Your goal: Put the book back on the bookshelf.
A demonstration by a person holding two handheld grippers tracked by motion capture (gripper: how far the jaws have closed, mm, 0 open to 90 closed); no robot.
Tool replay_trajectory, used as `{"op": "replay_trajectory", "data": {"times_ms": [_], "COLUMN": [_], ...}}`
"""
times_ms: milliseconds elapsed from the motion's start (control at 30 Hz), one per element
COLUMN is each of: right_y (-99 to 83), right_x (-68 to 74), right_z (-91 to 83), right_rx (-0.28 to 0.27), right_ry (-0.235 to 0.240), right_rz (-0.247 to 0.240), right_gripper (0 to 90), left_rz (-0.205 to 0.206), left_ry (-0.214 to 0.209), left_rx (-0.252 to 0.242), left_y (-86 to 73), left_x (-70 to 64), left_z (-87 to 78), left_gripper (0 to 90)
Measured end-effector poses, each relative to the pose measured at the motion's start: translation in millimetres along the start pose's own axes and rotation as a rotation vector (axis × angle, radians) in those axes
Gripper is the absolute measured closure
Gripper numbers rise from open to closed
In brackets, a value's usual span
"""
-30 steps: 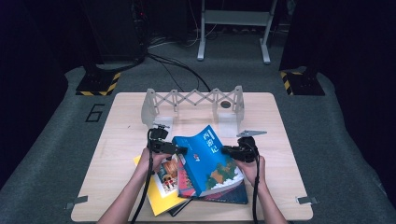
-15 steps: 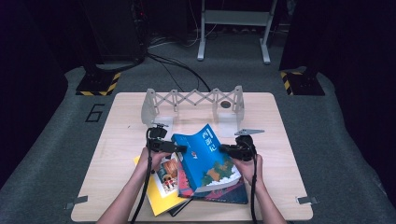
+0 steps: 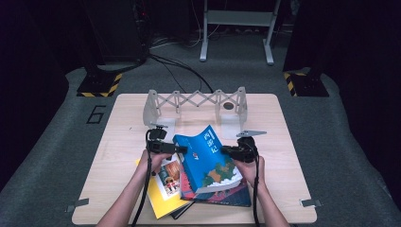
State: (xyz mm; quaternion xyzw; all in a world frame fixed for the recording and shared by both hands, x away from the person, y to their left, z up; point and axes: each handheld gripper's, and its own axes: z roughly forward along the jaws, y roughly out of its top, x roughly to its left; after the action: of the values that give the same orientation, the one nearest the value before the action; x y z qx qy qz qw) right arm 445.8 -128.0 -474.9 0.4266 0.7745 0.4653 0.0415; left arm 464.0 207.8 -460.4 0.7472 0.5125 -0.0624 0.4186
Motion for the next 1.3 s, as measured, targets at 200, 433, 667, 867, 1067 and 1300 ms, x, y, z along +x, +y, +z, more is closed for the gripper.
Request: {"op": "replay_trajectory", "data": {"times_ms": [200, 433, 667, 867, 1067, 1300], "right_y": [0.2, 0.2, -1.3, -1.5, -2.0, -1.8], "right_x": [-0.9, -0.9, -3.1, -1.7, -1.3, 0.4], "right_z": [3.3, 4.1, 4.3, 4.0, 3.6, 2.7], "right_rx": [0.002, 0.013, 0.019, 0.014, 0.011, -0.001], "right_ry": [-0.003, -0.008, -0.011, -0.015, -0.019, -0.020], "right_rz": [-0.010, -0.011, -0.014, -0.021, -0.022, -0.027], "right_gripper": [81.3, 81.1, 80.8, 80.9, 80.9, 81.1], "left_rz": [-0.045, -0.015, 0.045, 0.064, 0.045, 0.045], "left_ry": [-0.036, 0.020, 0.079, 0.056, 0.044, 0.044], "left_rx": [-0.002, -0.003, 0.013, 0.026, 0.031, 0.029], "left_y": [1.8, 5.0, 9.8, 13.1, 12.2, 12.5], "left_x": [6.5, 2.5, 1.9, 8.1, 9.6, 9.5], "left_z": [-1.6, 0.2, -1.5, 6.6, 11.8, 13.7], "left_gripper": [19.0, 20.2, 17.4, 12.6, 8.7, 9.0]}}
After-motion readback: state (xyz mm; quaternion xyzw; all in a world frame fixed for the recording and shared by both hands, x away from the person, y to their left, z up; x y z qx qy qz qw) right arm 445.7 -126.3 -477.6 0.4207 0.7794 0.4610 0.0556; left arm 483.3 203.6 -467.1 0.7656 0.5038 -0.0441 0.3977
